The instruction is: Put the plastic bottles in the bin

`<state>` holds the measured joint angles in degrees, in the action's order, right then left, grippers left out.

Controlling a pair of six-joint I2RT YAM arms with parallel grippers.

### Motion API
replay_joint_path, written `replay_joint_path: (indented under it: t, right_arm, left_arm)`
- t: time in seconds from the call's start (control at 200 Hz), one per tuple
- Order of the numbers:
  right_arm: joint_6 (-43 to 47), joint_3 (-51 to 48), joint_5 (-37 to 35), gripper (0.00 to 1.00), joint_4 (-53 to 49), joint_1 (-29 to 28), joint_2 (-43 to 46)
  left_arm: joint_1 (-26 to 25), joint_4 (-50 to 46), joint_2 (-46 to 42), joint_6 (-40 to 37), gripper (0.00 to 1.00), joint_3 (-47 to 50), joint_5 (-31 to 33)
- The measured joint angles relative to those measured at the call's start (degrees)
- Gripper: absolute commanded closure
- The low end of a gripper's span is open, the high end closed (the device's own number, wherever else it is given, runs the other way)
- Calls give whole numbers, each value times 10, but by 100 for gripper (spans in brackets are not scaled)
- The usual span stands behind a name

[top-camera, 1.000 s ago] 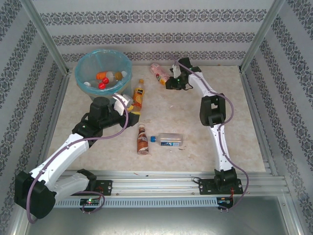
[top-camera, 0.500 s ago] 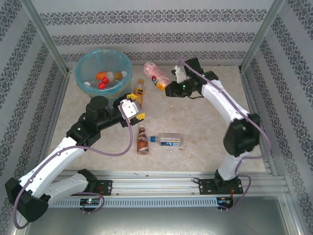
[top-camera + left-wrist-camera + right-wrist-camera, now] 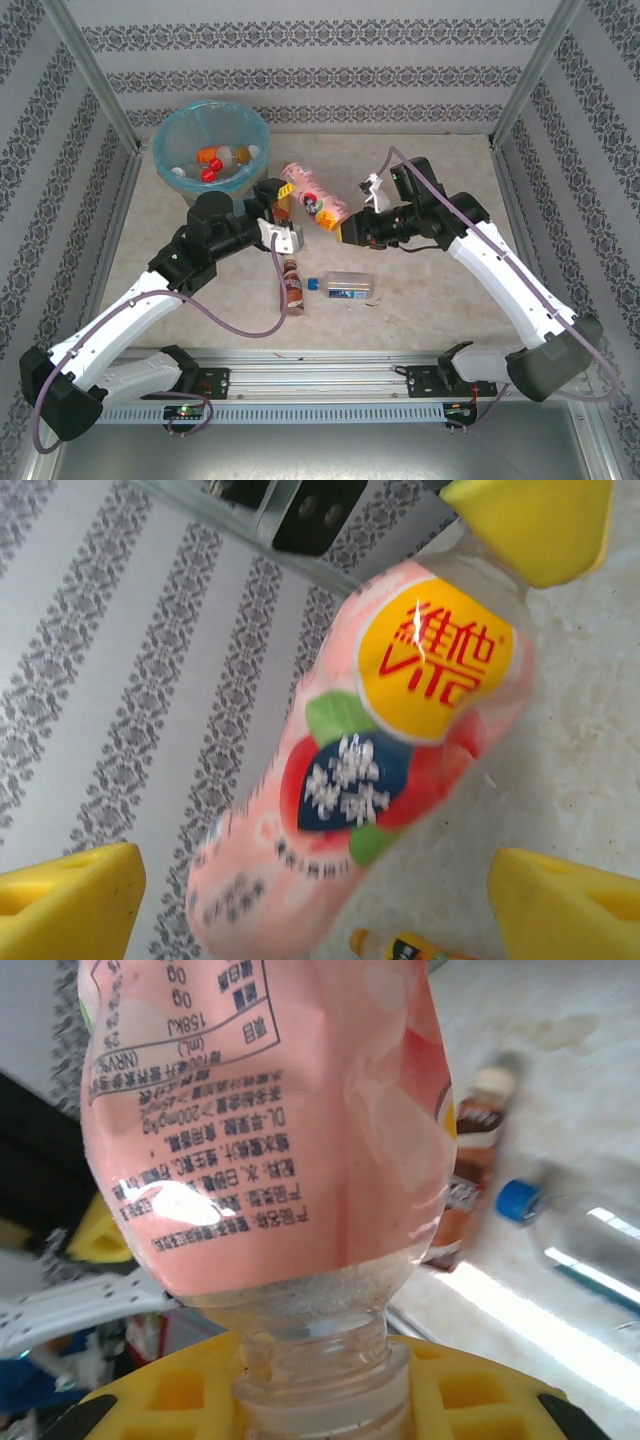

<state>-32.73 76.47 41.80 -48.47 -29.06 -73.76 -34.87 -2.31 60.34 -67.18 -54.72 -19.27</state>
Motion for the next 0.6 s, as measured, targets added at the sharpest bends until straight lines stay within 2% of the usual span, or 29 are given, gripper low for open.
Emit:
replay_joint_path:
  t: [0.275, 0.43, 0.55, 0.6]
  right_arm:
    - [-49, 5, 56, 86, 0, -41, -8]
    - [-56, 18, 78, 85, 0, -62, -26]
    - [-59, 33, 87, 81, -7, -67, -37]
    - [-59, 38, 87, 80, -13, -67, -39]
  left_arm:
    - [-23, 3, 7, -79, 13, 19, 10]
    - [-23, 11, 11, -109, 25, 35, 26]
    - [-23, 19, 11, -122, 41, 42, 34]
    - [-23, 24, 11, -124, 43, 42, 36]
